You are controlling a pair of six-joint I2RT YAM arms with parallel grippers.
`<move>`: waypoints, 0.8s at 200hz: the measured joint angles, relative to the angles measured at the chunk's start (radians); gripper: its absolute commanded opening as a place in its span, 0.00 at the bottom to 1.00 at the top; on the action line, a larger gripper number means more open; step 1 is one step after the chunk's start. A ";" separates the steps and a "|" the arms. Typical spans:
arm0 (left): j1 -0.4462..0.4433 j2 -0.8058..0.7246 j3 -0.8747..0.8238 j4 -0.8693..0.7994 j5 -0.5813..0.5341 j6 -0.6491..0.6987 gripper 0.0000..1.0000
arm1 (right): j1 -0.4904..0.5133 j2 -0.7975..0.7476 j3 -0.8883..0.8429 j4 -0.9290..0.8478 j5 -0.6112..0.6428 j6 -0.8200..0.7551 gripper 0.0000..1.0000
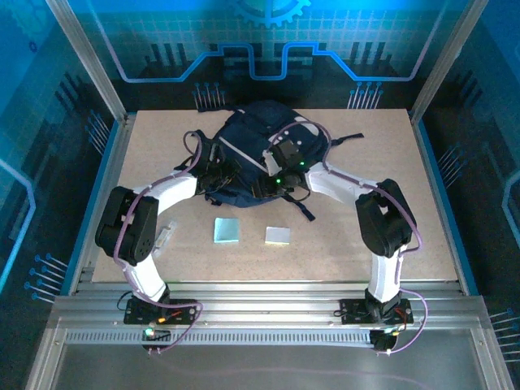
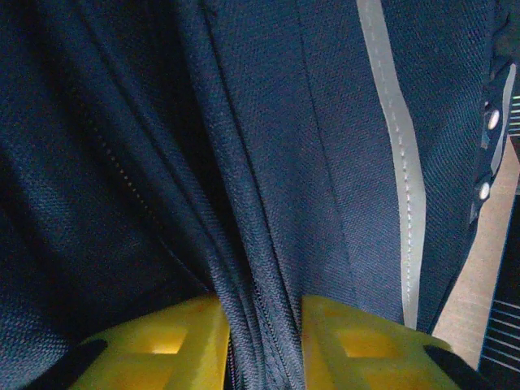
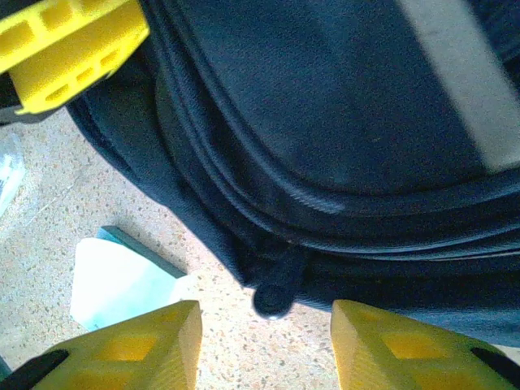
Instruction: Pack the student bag
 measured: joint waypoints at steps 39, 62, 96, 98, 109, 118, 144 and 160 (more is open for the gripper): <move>0.000 0.000 0.000 0.001 0.000 -0.002 0.05 | 0.035 0.047 0.032 -0.003 0.074 0.033 0.40; 0.000 -0.002 0.000 0.000 0.000 0.000 0.00 | 0.038 0.071 0.032 -0.005 0.102 0.055 0.28; 0.000 -0.007 0.000 -0.003 0.000 0.000 0.00 | 0.037 0.084 0.034 -0.011 0.135 0.085 0.01; 0.000 -0.008 0.000 -0.003 0.000 0.000 0.00 | 0.037 0.084 0.034 -0.011 0.136 0.090 0.00; 0.000 -0.014 0.000 -0.005 0.000 0.000 0.00 | 0.035 0.084 0.034 -0.010 0.134 0.097 0.00; 0.000 -0.021 0.000 -0.008 0.000 0.001 0.00 | 0.032 0.084 0.032 -0.008 0.134 0.089 0.00; 0.001 -0.034 0.001 -0.023 0.010 0.001 0.00 | 0.017 0.059 0.009 -0.002 0.127 0.046 0.00; 0.002 -0.034 0.014 -0.045 0.030 0.005 0.00 | -0.006 0.030 -0.009 -0.013 0.127 0.000 0.00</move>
